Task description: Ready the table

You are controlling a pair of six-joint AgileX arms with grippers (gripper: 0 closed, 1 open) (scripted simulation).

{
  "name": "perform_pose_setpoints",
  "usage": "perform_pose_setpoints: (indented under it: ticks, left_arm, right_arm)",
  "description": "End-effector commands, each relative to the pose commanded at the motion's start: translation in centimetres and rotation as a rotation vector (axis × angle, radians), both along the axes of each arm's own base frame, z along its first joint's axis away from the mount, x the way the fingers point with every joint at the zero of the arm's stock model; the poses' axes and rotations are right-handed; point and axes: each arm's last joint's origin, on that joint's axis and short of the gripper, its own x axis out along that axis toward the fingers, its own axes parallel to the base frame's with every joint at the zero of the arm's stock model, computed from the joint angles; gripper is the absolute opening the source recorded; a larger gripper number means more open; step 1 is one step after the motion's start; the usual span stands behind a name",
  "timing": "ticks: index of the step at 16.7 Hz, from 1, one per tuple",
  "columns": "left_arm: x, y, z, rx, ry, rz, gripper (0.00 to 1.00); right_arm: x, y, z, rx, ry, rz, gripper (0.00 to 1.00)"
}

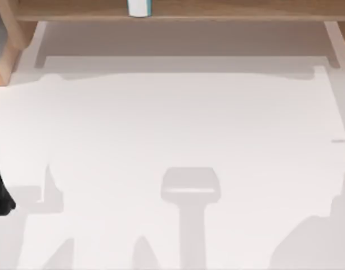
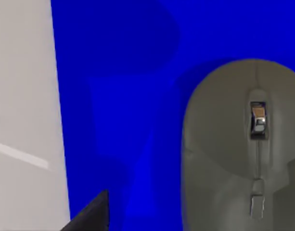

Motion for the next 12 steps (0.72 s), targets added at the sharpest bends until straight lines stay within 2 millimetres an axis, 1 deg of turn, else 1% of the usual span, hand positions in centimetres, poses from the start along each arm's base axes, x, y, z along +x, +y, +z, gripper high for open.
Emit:
perform_pose_setpoints:
  ticks: [4,7,9,12]
  left_arm:
    - [0.0,0.0,0.0,0.0,0.0,0.0,1.0]
    - [0.0,0.0,0.0,0.0,0.0,0.0,1.0]
    - [0.0,0.0,0.0,0.0,0.0,0.0,1.0]
    - [0.0,0.0,0.0,0.0,0.0,0.0,1.0]
  right_arm:
    - [-0.2,-0.1,0.5,-0.02,-0.11,0.076,1.0]
    - [-0.9,-1.0,0.3,-0.078,-0.254,0.177,1.0]
    - [-1.4,-1.9,0.0,-0.158,-0.369,0.262,1.0]
    - [-2.3,-3.2,-0.5,-0.338,-0.563,0.413,1.0]
